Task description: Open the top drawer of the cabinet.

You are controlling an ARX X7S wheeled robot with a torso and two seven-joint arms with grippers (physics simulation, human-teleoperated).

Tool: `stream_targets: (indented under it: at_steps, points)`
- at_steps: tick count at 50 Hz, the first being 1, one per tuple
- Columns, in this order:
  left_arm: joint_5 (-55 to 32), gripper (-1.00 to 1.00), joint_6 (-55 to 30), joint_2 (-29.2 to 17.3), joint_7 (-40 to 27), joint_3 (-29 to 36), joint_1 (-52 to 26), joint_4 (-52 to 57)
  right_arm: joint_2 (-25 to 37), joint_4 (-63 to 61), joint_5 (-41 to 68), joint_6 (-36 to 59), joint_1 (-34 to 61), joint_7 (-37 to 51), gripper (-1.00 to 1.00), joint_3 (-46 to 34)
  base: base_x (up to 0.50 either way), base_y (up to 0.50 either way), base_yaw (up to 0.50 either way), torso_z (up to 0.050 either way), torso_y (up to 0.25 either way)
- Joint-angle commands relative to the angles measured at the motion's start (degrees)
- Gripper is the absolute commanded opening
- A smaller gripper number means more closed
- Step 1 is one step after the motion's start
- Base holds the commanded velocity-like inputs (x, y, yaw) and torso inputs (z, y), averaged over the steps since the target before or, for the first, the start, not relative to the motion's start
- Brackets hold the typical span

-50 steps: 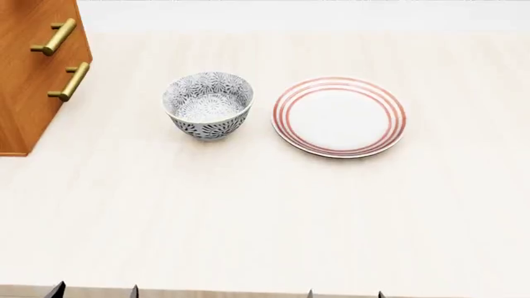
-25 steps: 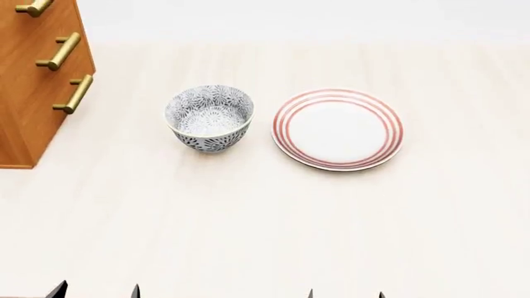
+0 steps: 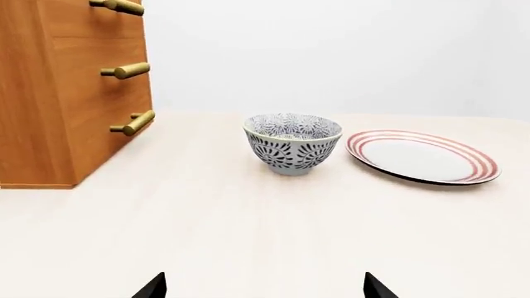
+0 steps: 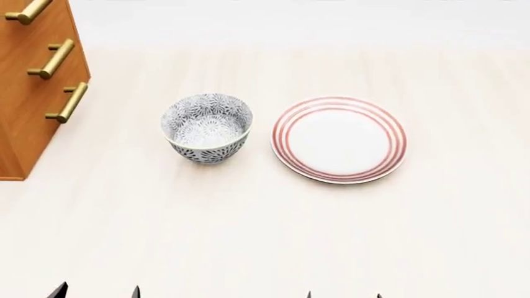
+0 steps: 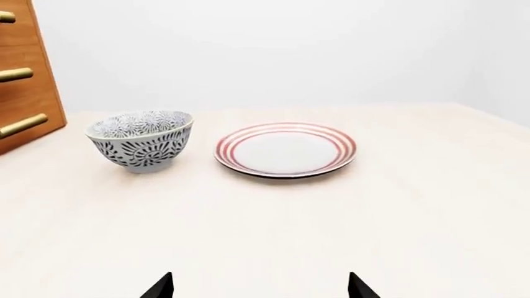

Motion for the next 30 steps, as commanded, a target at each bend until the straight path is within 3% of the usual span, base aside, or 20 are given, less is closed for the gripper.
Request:
stream_targets:
  at_steps: [1,30]
  points:
    - [-0.1,1.00,-0.5,-0.5,-0.9,0.8,-0.1,0.3,0.7,-0.6,0.5,0.2,-0.1,0.3,1.00,-1.0,0.50,0.00,0.00,0.000,0.000]
    - [-0.2,1.00,-0.2,-1.4,-2.4,2.4,-0.3,-0.3,1.6,0.3,1.4,-0.3,0.3,1.4,1.00,-2.3,0.50,0.00,0.00,0.000,0.000]
